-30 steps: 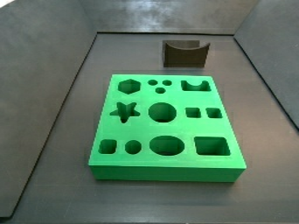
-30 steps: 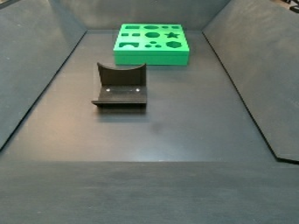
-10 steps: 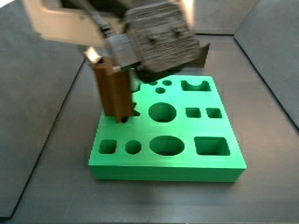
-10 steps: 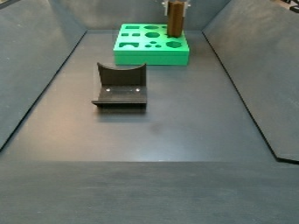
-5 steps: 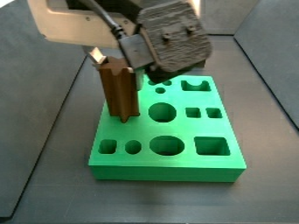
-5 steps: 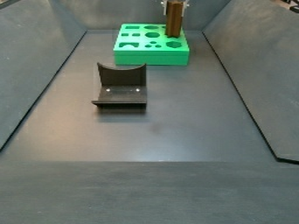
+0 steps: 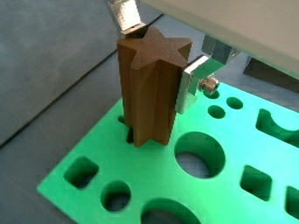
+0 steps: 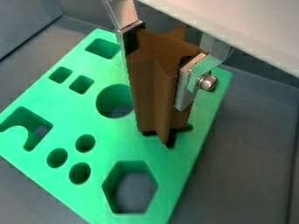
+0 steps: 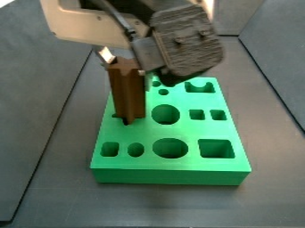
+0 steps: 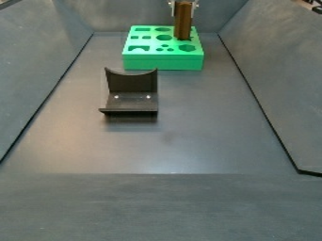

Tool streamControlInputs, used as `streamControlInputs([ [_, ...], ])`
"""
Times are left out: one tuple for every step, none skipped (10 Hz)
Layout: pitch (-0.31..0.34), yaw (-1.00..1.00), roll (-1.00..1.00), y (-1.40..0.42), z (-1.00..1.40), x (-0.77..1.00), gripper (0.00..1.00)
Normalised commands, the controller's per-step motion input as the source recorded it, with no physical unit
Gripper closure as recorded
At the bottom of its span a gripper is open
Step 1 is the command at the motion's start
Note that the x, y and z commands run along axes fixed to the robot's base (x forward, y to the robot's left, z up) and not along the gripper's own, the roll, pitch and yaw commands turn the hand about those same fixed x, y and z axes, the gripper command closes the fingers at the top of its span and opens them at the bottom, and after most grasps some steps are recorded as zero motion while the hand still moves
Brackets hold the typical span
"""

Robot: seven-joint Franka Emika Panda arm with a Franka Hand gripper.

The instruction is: Insert the star object.

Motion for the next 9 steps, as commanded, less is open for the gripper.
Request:
streamControlInputs([
  [0.017,-0.26,0.11,0.02,-0.48,-0.3,1.0],
  [0.0,-0.23,0.06,-0.01,-0.55,-0.18,1.0],
  [0.0,-0.1,0.04,-0.18,-0.63,0.01,1.0],
  [0.011,-0.19,0.1,-0.08,-0.56,-0.1,1.0],
  [0.069,-0.33,0.16,0.0,-0.39,-0.24,1.0],
  [0.06,-0.27,0.18,0.0,-0.47,-0.2,1.0],
  [0.051,-0.1,0.24,0.04,-0.54,-0.05,1.0],
  [0.057,0.0,0.26,0.05,-0.57,0.0,1.0],
  [0.041,0.0,0.23,0.0,-0.63,0.13,1.0],
])
